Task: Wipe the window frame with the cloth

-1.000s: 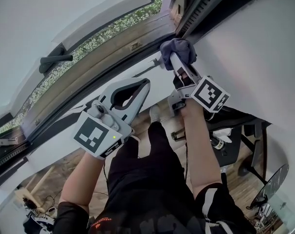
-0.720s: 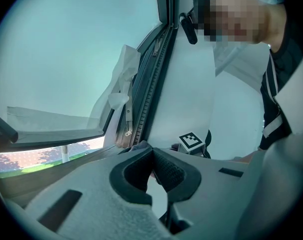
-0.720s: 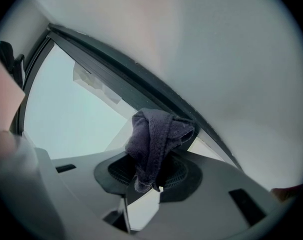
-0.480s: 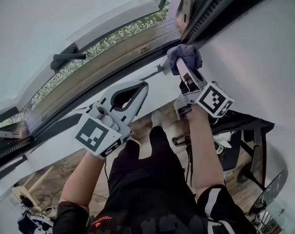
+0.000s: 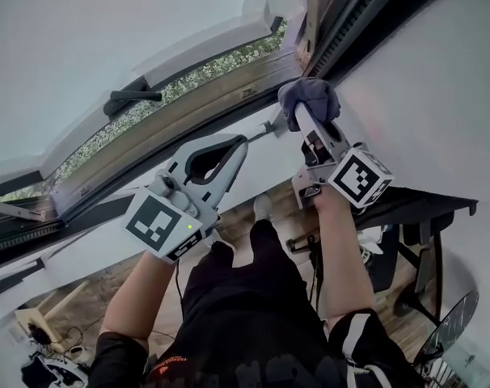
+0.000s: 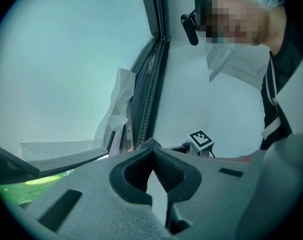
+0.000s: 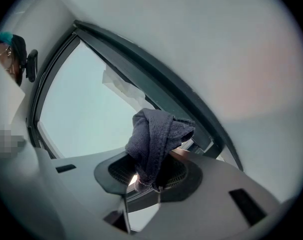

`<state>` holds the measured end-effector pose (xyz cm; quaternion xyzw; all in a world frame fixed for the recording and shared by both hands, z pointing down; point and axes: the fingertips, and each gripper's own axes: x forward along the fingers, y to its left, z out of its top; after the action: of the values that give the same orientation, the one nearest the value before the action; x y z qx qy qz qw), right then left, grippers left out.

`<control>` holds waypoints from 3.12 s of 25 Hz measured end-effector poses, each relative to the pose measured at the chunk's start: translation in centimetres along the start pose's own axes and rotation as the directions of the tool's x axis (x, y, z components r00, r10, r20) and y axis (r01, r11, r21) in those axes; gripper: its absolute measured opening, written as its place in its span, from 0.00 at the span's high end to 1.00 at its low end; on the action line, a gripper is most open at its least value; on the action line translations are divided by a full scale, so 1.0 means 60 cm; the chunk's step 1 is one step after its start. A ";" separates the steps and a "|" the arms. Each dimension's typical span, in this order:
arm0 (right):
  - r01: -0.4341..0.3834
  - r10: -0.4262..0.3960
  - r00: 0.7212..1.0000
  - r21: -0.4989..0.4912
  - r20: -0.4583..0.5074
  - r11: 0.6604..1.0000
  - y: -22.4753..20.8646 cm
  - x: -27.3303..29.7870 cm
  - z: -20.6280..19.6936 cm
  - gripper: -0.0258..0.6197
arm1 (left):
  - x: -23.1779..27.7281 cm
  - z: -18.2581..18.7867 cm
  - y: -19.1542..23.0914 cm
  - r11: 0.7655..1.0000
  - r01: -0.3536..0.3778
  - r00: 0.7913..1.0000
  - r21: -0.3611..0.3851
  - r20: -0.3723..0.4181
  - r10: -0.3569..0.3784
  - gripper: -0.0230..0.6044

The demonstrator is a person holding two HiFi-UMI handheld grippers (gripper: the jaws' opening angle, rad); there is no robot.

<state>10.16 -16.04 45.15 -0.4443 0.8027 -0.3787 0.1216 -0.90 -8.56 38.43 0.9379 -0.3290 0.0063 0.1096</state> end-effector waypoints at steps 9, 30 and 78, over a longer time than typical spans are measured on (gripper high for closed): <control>-0.108 0.111 0.993 -0.092 0.025 0.990 0.114 -0.018 0.046 0.78 | -0.038 0.070 -0.015 0.998 -0.026 0.998 0.054 0.063 0.023 0.93; -0.338 0.365 0.929 -0.544 -0.061 0.768 0.440 -0.084 0.051 0.78 | -0.198 0.201 -0.056 0.966 -0.172 0.969 0.192 0.211 0.131 0.93; -0.651 0.526 0.757 -0.513 -0.388 0.559 0.646 0.041 -0.202 0.79 | -0.504 0.175 0.079 0.876 -0.476 0.851 0.071 0.289 0.439 0.93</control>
<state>-21.75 0.38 26.01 -0.1246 0.9897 -0.0703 0.0114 -28.18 4.26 26.59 0.8299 -0.5536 -0.0696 -0.0057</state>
